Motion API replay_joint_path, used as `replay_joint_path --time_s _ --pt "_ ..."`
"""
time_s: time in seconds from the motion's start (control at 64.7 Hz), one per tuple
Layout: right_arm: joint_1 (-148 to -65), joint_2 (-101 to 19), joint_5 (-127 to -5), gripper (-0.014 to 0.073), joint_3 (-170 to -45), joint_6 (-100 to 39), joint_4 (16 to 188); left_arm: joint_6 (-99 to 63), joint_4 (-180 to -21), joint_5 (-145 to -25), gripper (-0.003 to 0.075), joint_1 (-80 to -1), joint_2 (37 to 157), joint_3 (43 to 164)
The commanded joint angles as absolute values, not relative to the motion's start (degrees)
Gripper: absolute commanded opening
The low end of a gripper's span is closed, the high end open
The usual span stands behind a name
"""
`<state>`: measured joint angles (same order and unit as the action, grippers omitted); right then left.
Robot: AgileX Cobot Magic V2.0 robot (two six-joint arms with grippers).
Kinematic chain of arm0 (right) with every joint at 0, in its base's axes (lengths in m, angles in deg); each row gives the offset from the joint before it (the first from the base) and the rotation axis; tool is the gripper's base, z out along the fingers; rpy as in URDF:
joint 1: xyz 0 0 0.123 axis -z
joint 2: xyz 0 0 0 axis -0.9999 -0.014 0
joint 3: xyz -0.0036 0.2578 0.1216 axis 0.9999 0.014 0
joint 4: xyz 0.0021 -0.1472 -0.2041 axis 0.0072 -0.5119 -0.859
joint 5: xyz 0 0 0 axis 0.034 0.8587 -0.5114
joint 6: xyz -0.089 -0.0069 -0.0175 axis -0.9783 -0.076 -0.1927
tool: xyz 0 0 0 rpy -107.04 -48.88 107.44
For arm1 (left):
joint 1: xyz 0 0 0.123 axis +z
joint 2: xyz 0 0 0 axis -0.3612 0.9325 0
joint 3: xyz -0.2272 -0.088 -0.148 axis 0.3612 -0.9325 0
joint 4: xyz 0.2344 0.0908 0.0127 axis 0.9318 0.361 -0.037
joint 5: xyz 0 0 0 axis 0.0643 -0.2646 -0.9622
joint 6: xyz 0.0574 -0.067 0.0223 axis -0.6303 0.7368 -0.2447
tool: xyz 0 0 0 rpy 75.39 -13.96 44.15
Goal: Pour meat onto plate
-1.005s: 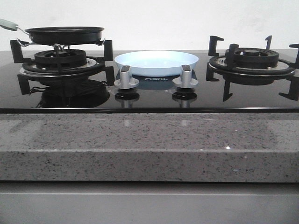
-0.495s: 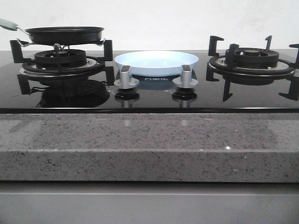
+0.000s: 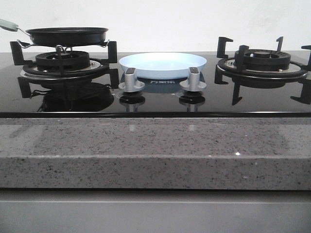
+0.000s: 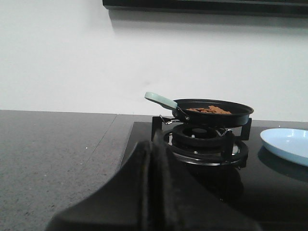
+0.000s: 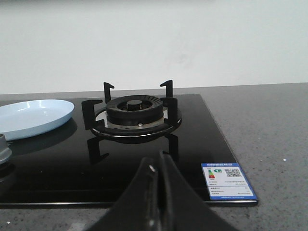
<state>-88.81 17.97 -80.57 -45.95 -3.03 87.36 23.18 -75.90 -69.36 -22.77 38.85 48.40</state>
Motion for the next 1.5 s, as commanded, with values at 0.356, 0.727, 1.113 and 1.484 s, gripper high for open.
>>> replay_joint_path --time_s 0.356,0.727,1.113,1.484 --pt "-88.53 11.86 -67.09 -0.0069 -72.93 -3.36 81.51 23.73 -76.78 -87.58 -0.0020 -23.34 48.85 77.13" --pt "-88.53 -3.57 -50.17 -0.0069 -85.93 -3.36 82.03 23.24 -77.23 -100.94 -0.0020 -23.34 63.07 89.01" --pt "-88.53 -12.45 -47.34 -0.0065 -85.74 -3.36 82.77 23.24 -78.14 -101.74 -0.0018 -23.34 68.92 87.77" --pt "-93.62 -15.24 -44.72 0.0534 -85.74 -3.86 83.97 21.48 -78.63 -102.10 0.0526 -24.75 71.20 87.87"
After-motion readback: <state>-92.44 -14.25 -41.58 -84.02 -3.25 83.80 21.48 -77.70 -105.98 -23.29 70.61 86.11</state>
